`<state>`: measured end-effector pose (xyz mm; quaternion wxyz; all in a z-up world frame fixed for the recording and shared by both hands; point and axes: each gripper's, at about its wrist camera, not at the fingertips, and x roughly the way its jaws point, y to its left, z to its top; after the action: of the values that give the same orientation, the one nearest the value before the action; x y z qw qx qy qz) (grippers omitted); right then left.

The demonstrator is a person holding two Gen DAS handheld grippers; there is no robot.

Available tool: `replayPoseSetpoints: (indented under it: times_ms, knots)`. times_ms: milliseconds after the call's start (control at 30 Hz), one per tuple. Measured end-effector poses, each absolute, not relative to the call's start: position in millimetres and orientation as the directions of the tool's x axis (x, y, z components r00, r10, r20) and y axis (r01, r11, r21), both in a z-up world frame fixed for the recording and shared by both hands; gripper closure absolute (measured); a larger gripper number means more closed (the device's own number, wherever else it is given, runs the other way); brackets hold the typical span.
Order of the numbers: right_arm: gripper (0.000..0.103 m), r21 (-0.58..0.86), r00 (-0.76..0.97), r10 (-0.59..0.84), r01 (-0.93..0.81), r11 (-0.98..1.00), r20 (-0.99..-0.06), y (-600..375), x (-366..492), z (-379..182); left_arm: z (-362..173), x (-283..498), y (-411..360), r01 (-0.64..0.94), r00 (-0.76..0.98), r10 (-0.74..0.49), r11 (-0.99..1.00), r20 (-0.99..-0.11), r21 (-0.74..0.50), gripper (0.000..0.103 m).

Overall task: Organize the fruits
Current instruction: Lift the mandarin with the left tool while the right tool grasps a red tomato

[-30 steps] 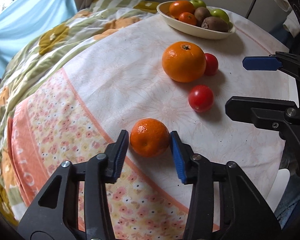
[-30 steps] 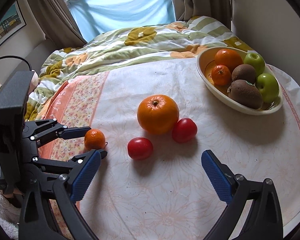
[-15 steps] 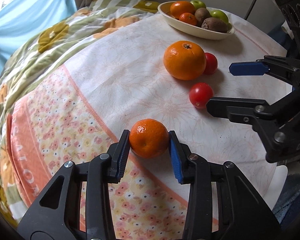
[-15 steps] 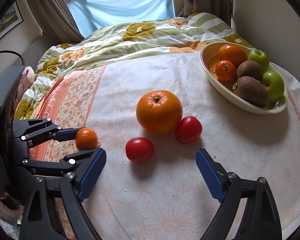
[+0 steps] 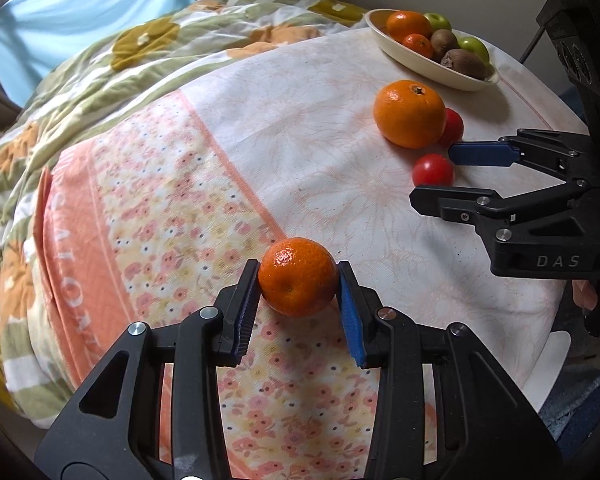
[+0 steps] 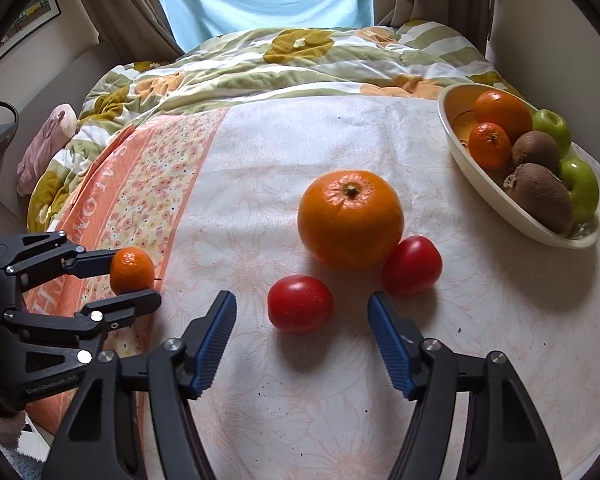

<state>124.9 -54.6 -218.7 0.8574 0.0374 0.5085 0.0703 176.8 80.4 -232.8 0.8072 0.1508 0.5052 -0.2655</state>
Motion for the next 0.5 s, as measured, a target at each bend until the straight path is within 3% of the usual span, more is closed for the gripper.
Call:
replayPoseSetpoints:
  times_ms: [67,233,500]
  knots:
    - [0.046,0.137,0.467,0.164,-0.091,0.986,-0.869,-53,127,-220,-232,176,82,0.573,0.352,-0.273,0.819,-0.895,-0.025,0.062]
    - [0.071,0.119,0.449,0.157,-0.111,0.987,-0.88,-49,130,-224,-230,174,86,0.56,0.357,-0.27,0.828,-0.894,-0.026,0.062]
    - [0.071,0.125,0.46,0.168,-0.122,0.985,-0.872,-51,127,-214,-216,172,88,0.538,0.382,-0.267,0.843,-0.885,-0.022,0.062]
